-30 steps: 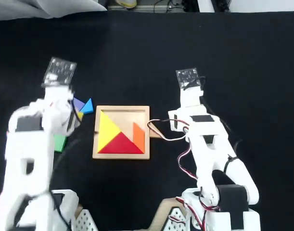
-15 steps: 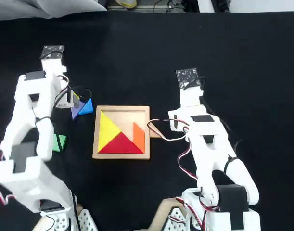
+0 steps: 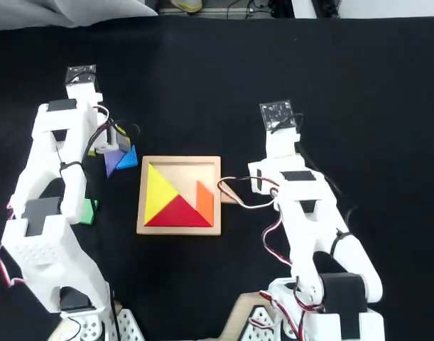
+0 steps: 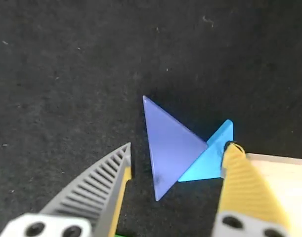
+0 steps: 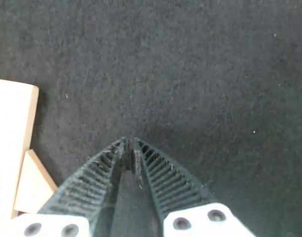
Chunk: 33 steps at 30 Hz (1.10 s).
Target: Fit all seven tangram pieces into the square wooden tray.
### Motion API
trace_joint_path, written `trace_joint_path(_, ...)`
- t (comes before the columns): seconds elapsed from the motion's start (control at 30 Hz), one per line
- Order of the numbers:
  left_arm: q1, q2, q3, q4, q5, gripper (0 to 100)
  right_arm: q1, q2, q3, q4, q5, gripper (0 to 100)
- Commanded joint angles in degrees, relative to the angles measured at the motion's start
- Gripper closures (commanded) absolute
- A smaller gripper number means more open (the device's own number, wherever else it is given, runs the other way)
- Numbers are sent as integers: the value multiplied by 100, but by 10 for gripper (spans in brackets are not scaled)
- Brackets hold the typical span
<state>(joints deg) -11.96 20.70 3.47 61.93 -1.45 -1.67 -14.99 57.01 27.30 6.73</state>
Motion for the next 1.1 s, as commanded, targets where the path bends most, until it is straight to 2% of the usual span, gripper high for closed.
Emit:
trace_joint_path(0.0,101,-53,-259,-70,105,701,79,-303,-4,-123,53,983)
trace_joint_path(0.3,-163,862,-734,0,114,702,79,-303,-4,-123,53,983)
trace_joint_path(0.43,-391,1187,-1402,536,114,702,79,-303,-4,-123,53,983)
trace_joint_path(0.63,-611,1240,-1666,1029,53,702,70,-303,-4,-123,53,983)
trace_joint_path(1.07,-769,1204,-2097,1073,114,701,70,-303,-4,-123,53,983)
